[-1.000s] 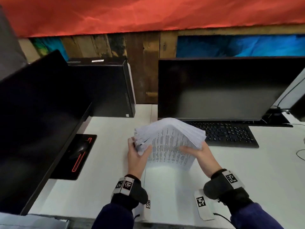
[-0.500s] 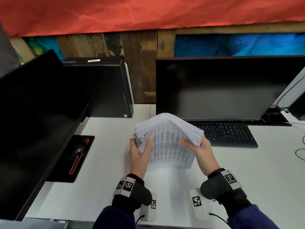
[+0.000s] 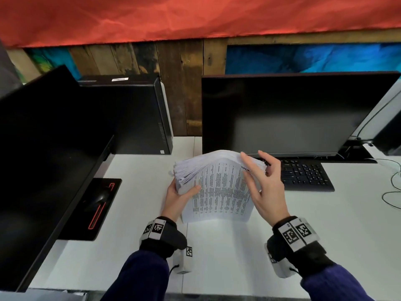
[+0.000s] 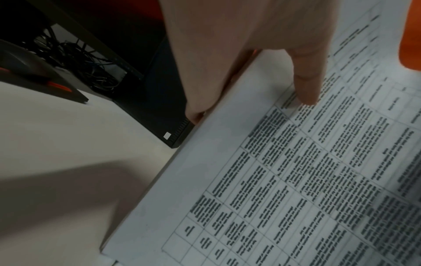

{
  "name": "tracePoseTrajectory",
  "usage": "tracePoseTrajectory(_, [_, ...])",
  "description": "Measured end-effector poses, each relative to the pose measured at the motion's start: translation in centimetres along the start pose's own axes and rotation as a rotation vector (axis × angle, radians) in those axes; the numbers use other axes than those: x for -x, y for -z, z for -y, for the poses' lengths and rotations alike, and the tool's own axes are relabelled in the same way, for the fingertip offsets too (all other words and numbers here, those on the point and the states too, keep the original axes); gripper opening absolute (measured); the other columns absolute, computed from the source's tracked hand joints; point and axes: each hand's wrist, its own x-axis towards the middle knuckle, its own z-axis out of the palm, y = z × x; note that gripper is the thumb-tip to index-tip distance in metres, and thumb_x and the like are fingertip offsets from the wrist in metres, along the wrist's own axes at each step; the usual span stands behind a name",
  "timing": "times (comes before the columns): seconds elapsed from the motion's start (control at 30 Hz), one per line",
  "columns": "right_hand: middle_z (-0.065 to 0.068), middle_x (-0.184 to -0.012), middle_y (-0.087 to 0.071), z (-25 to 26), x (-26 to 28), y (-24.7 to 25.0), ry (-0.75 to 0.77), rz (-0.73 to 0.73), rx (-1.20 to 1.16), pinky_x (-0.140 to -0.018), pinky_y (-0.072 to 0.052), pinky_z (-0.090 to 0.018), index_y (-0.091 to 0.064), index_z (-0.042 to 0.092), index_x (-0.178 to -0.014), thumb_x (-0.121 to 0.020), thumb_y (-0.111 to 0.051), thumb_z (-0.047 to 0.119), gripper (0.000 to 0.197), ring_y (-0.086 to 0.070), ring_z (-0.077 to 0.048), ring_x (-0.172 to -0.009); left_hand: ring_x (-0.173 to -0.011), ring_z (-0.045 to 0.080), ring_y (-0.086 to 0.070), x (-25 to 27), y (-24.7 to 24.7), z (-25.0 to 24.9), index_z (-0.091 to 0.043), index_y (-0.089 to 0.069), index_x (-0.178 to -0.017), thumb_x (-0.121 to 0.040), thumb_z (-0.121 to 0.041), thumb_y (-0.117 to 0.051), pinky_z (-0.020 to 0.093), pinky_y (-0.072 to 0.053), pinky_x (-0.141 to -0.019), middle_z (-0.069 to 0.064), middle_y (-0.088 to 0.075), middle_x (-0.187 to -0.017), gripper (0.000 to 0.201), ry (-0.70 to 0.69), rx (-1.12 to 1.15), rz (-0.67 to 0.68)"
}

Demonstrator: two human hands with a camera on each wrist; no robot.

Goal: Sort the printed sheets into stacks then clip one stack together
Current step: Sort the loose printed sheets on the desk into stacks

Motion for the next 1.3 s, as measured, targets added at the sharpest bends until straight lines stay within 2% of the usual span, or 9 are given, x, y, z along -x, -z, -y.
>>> tracePoseTrajectory(0.1, [-0.010,-0.137,-0.040,-0.2,-0.6,0.4,0.040,0.027,0.047,-0.093,-0.034,-0.012,-0.061,0.030,-0.127,-0.092,-0.058,0.014,0.038,-0.043,-0.003,-0.104,-0.110,0.022,-0.065,-0.1,0.0,0.0,-0.015,-0.061,-0.118,-0.064,-0.023,-0.085,0.048,-0.045,-0.102,0.002,-0.070,-0.114,0.059,0.006,0.020,0.010])
tracePoseTrajectory(0.27, [-0.004,-0.110,-0.056,-0.2,-1.5,0.5,0.115,0.070,0.093,-0.081,-0.052,-0.037,-0.059,0.021,-0.130,-0.093,-0.054,0.010,0.039,-0.057,-0.020,-0.095,-0.110,0.022,-0.064,-0.1,0.2,-0.1,-0.018,-0.062,-0.115,-0.056,-0.038,-0.087,0.049,-0.044,-0.103,0.001,-0.070,-0.114,0.067,-0.016,0.001,0.033])
tracePoseTrajectory(0.4, [-0.001,-0.096,-0.053,0.8,-2.4,1.1,0.104,0.181,0.195,-0.068,-0.051,-0.039,-0.050,0.018,-0.135,-0.092,-0.048,0.020,0.043,-0.056,-0.020,-0.078,-0.113,0.021,-0.062,-0.3,0.5,0.0,-0.021,-0.061,-0.118,-0.053,-0.050,-0.087,0.047,-0.042,-0.106,-0.001,-0.069,-0.117,0.076,-0.003,-0.017,0.038])
tracePoseTrajectory(0.5, [-0.002,-0.108,-0.055,2.4,-3.9,1.4,0.023,0.444,0.542,-0.078,-0.046,-0.040,-0.029,0.022,-0.145,-0.086,-0.056,0.022,0.065,-0.059,-0.026,-0.089,-0.116,0.020,-0.060,-0.7,0.9,0.4,-0.022,-0.058,-0.123,-0.052,-0.054,-0.087,0.047,-0.041,-0.107,-0.002,-0.066,-0.122,0.083,0.016,-0.048,0.021])
tracePoseTrajectory(0.57, [0.000,-0.117,-0.056,4.2,-5.5,1.3,-0.060,0.573,0.709,-0.089,-0.039,-0.043,-0.032,0.024,-0.136,-0.085,-0.054,0.020,0.055,-0.056,-0.028,-0.106,-0.116,0.019,-0.061,-0.7,1.0,0.3,-0.020,-0.058,-0.123,-0.054,-0.054,-0.086,0.046,-0.040,-0.107,-0.002,-0.067,-0.121,0.081,-0.001,-0.064,0.041])
tracePoseTrajectory(0.83, [-0.005,-0.110,-0.063,10.2,-9.6,-4.2,-0.080,0.841,0.623,-0.093,-0.042,-0.042,-0.056,0.016,-0.115,-0.086,-0.053,0.011,0.029,-0.058,-0.029,-0.107,-0.113,0.021,-0.062,-0.1,0.4,-0.4,-0.007,-0.060,-0.120,-0.083,-0.007,-0.068,0.033,-0.046,-0.101,0.008,-0.067,-0.117,0.038,-0.079,-0.103,0.066])
tracePoseTrajectory(1.03, [0.001,-0.094,-0.064,9.0,-9.0,-3.7,-0.005,0.789,0.578,-0.089,-0.040,-0.042,-0.064,0.024,-0.095,-0.086,-0.059,0.024,0.011,-0.061,-0.025,-0.098,-0.086,-0.006,-0.063,-0.2,0.1,-0.3,-0.015,-0.061,-0.108,-0.082,-0.011,-0.071,0.012,-0.049,-0.078,-0.002,-0.068,-0.103,0.028,-0.161,-0.209,0.007])
tracePoseTrajectory(1.13, [0.003,-0.098,-0.066,6.7,-9.5,-0.5,-0.044,0.694,0.431,-0.080,-0.042,-0.036,-0.065,0.026,-0.092,-0.080,-0.067,0.030,0.012,-0.060,-0.023,-0.098,-0.082,0.009,-0.062,-0.4,0.9,-0.1,-0.013,-0.062,-0.099,-0.074,-0.031,-0.079,0.023,-0.048,-0.075,0.006,-0.069,-0.096,0.035,-0.208,-0.357,-0.031])
tracePoseTrajectory(1.3, [-0.004,-0.088,-0.074,-0.5,-7.1,4.2,-0.420,0.517,-0.181,-0.081,-0.053,-0.041,-0.073,0.014,-0.091,-0.073,-0.080,0.026,0.022,-0.067,-0.028,-0.086,-0.087,0.023,-0.067,-1.4,3.2,-1.7,-0.024,-0.059,-0.085,-0.053,-0.043,-0.086,0.041,-0.056,-0.078,0.002,-0.069,-0.093,0.046,-0.171,-0.315,-0.123])
